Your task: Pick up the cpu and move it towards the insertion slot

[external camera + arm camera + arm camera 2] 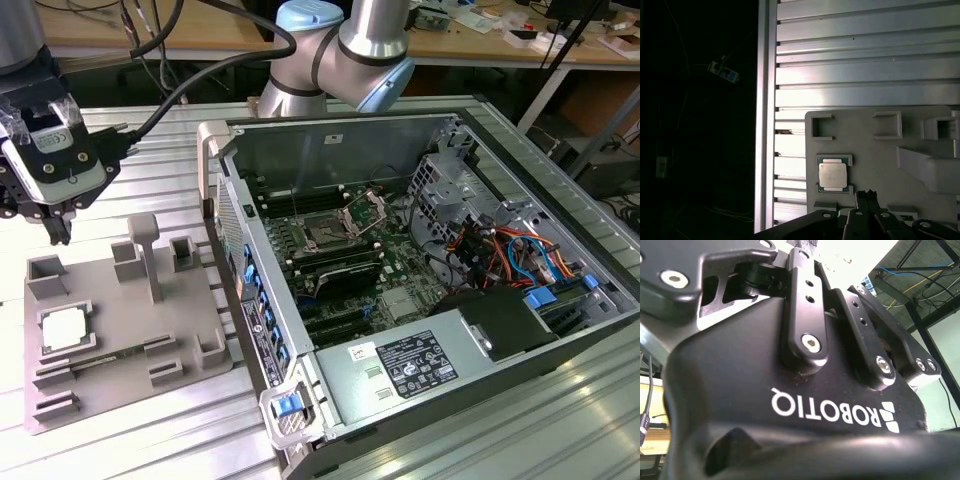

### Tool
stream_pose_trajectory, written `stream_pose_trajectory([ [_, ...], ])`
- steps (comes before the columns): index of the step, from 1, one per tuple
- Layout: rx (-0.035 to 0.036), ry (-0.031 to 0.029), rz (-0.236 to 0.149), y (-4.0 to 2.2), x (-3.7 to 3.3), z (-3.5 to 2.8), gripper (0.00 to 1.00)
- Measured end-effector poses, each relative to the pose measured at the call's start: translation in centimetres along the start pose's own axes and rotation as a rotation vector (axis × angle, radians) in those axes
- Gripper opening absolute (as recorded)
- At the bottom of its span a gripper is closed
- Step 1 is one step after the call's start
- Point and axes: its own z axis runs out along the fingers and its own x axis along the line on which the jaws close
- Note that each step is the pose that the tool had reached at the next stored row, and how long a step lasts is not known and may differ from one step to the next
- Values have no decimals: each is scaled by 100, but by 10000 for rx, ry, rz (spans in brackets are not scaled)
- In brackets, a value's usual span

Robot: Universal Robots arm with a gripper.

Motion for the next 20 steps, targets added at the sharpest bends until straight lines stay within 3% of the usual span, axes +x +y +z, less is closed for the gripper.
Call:
stream_pose_trajectory([
  [20, 0, 0, 0, -1, 3, 38, 11],
])
